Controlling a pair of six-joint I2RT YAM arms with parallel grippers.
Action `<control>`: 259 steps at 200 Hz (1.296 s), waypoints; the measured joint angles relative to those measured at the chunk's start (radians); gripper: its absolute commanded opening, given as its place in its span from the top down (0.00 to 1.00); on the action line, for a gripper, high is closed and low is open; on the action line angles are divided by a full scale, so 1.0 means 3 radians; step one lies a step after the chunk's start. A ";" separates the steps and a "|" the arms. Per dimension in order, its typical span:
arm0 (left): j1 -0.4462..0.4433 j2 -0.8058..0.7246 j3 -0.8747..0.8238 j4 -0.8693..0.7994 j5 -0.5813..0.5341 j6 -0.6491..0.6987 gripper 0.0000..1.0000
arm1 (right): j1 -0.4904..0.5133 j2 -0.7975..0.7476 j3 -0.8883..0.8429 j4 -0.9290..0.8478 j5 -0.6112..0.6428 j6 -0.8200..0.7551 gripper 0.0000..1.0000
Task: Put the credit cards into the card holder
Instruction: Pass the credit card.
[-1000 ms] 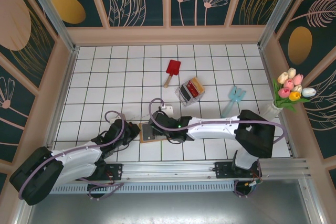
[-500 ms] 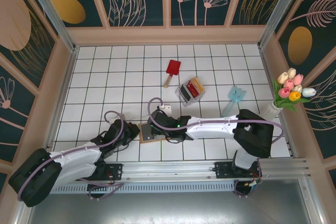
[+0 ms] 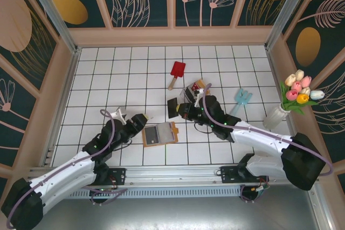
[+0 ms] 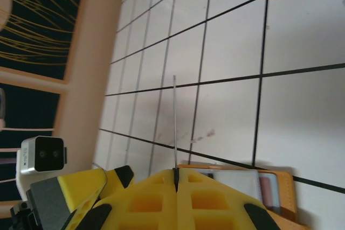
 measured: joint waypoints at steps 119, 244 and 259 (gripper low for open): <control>0.0000 0.0908 0.0209 0.1775 0.0898 -0.0214 0.82 | -0.0131 0.0018 -0.0141 0.0998 -0.0958 0.0301 1.00; 0.0006 0.0287 0.0015 0.0659 0.0422 -0.0093 1.00 | -0.0062 0.0306 -0.0029 -0.0149 -0.0292 0.0005 0.63; 0.0006 0.0148 -0.0313 0.0599 0.0369 -0.0178 1.00 | 0.0017 0.0478 0.0023 -0.0440 -0.0125 -0.0081 0.63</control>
